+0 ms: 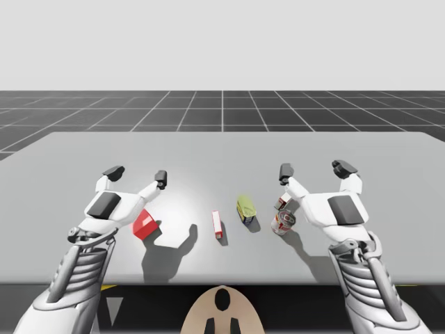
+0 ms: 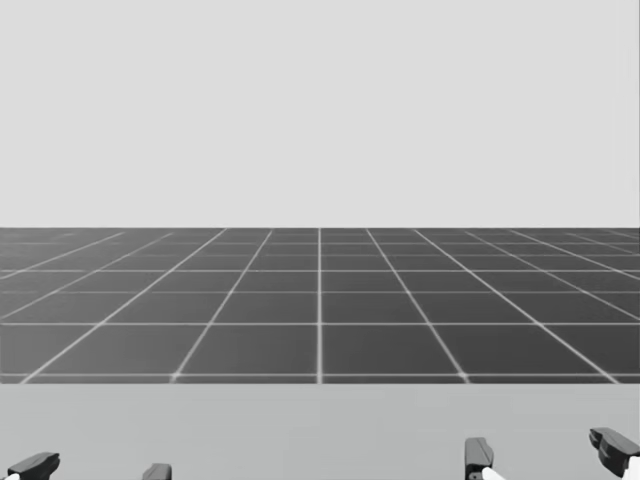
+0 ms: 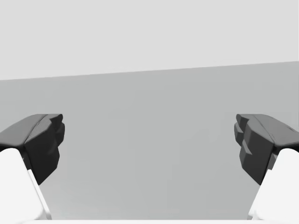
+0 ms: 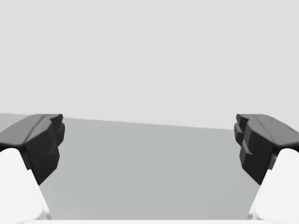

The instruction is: Find the red cube and pick it up.

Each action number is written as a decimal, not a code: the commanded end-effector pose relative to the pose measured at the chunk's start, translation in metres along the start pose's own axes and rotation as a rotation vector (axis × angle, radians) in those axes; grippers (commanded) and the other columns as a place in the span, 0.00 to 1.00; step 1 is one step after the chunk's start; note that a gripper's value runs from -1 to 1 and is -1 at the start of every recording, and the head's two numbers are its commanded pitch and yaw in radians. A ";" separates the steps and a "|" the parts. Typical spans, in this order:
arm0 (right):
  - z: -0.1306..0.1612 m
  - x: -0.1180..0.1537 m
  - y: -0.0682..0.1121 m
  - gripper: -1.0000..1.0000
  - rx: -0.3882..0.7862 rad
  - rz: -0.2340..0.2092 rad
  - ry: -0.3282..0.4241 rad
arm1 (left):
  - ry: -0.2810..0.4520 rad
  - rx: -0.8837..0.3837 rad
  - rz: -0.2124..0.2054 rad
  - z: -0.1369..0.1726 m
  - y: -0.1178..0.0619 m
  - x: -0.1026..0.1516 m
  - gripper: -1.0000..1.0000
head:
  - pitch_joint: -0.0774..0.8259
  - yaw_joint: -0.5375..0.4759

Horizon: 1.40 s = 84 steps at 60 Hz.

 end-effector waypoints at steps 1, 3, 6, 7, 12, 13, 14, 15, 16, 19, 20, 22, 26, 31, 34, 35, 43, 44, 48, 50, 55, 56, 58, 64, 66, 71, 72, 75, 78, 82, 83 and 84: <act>0.002 -0.001 0.004 0.00 -0.018 -0.026 -0.010 | 0.000 0.000 0.000 0.000 -0.001 0.000 0.00 | 0.09 0.53; 0.002 -0.001 0.004 0.00 -0.017 -0.023 -0.010 | -0.001 0.001 0.000 0.000 -0.001 0.000 0.00 | 0.09 0.53; 0.001 0.000 0.004 0.00 -0.016 -0.032 -0.007 | -0.001 0.001 0.001 0.000 -0.001 0.000 0.00 | 0.10 0.53; 0.000 0.000 0.004 0.00 -0.022 -0.031 -0.006 | -0.001 0.001 0.001 0.000 -0.001 0.000 0.00 | 0.11 0.53; 0.000 0.000 0.003 0.00 -0.007 -0.031 0.014 | 0.000 0.001 0.002 0.000 -0.001 0.000 0.00 | 0.17 0.53; 0.000 0.000 0.003 0.00 -0.007 -0.030 0.015 | 0.000 0.001 0.002 0.000 -0.001 0.000 0.00 | 0.19 0.53; 0.000 0.000 0.003 0.00 -0.007 -0.028 0.016 | 0.000 0.001 0.002 0.000 -0.001 0.000 0.00 | 0.20 0.53; 0.000 0.000 0.003 0.00 -0.007 -0.028 0.017 | 0.001 0.001 0.001 0.000 -0.001 -0.001 0.00 | 0.23 0.53; 0.000 0.000 0.003 0.00 -0.007 -0.027 0.017 | 0.001 0.001 0.001 0.000 -0.001 -0.001 0.00 | 0.23 0.53; 0.000 0.000 0.003 0.00 -0.007 -0.024 0.019 | 0.001 0.000 0.001 0.000 -0.001 -0.001 0.00 | 0.27 0.53; 0.000 0.000 0.003 0.00 -0.007 -0.023 0.019 | 0.001 0.000 0.001 0.000 -0.001 -0.001 0.00 | 0.28 0.53; 0.000 0.000 0.004 0.00 -0.007 -0.016 0.017 | 0.002 0.000 0.000 0.000 -0.002 -0.001 0.00 | 0.32 0.53; 0.000 0.000 0.003 0.00 -0.009 -0.012 0.017 | 0.002 -0.001 0.000 0.000 -0.002 -0.001 0.00 | 0.38 0.54; 0.000 0.000 0.003 0.00 -0.009 -0.009 0.017 | 0.003 0.000 -0.001 0.000 -0.002 -0.001 0.00 | 0.45 0.55; 0.000 0.000 0.003 0.00 -0.008 -0.007 0.016 | 0.004 0.000 -0.001 0.000 -0.002 -0.001 0.00 | 0.49 0.55; 0.000 0.000 0.003 0.00 -0.005 -0.007 0.018 | 0.005 0.000 -0.001 -0.001 -0.002 -0.001 0.00 | 0.51 0.56; 0.000 -0.001 0.004 0.00 0.009 -0.002 0.024 | 0.009 0.002 -0.001 -0.001 -0.002 -0.001 0.00 | 0.60 0.61; 0.000 -0.001 0.005 0.00 0.010 -0.002 0.024 | 0.009 0.002 -0.001 -0.001 -0.002 -0.001 0.00 | 0.61 0.62; 0.000 -0.001 0.006 0.00 0.022 0.003 0.025 | 0.011 0.002 -0.003 -0.001 -0.002 -0.001 0.00 | 0.66 0.67; 0.000 -0.002 0.006 0.00 0.028 0.008 0.025 | 0.012 0.002 -0.003 -0.001 -0.002 -0.001 0.00 | 0.68 0.71; 0.001 -0.002 0.007 0.00 0.036 0.012 0.027 | 0.014 0.004 -0.004 -0.002 -0.002 -0.001 0.00 | 0.73 0.76; 0.001 -0.002 0.007 0.00 0.037 0.012 0.028 | 0.015 0.005 -0.004 -0.002 -0.002 -0.001 0.00 | 0.73 0.77; 0.002 -0.002 0.007 0.00 0.042 0.010 0.031 | 0.016 0.006 -0.003 -0.002 -0.002 -0.002 0.00 | 0.76 0.80; 0.002 -0.002 0.008 0.00 0.048 0.011 0.033 | 0.018 0.007 -0.001 -0.002 -0.001 -0.002 0.00 | 0.80 0.85; 0.002 -0.003 0.008 0.00 0.053 0.008 0.036 | 0.019 0.008 0.000 -0.002 -0.001 -0.002 0.00 | 0.82 0.87; 0.003 -0.003 0.009 0.00 0.059 0.010 0.038 | 0.020 0.007 0.002 -0.002 -0.001 -0.002 0.00 | 0.84 0.90; 0.003 -0.003 0.009 0.00 0.060 0.011 0.038 | 0.020 0.007 0.002 -0.002 -0.001 -0.002 0.00 | 0.84 0.90; 0.003 -0.003 0.009 0.00 0.062 0.010 0.040 | 0.020 0.005 0.000 -0.002 -0.001 -0.002 0.00 | 0.85 0.91; 0.003 -0.004 0.010 0.00 0.065 0.010 0.042 | 0.021 0.002 0.001 -0.003 -0.001 -0.002 0.00 | 0.86 0.92; 0.003 -0.004 0.010 0.00 0.068 0.010 0.044 | 0.024 -0.001 0.006 -0.003 -0.001 -0.002 0.00 | 0.86 0.93; 0.003 -0.004 0.010 0.00 0.068 0.010 0.044 | 0.024 -0.001 0.006 -0.003 -0.001 -0.002 0.00 | 0.87 0.94; 0.003 -0.004 0.010 0.00 0.070 0.009 0.045 | 0.025 -0.001 0.008 -0.003 -0.001 -0.002 0.00 | 0.87 0.94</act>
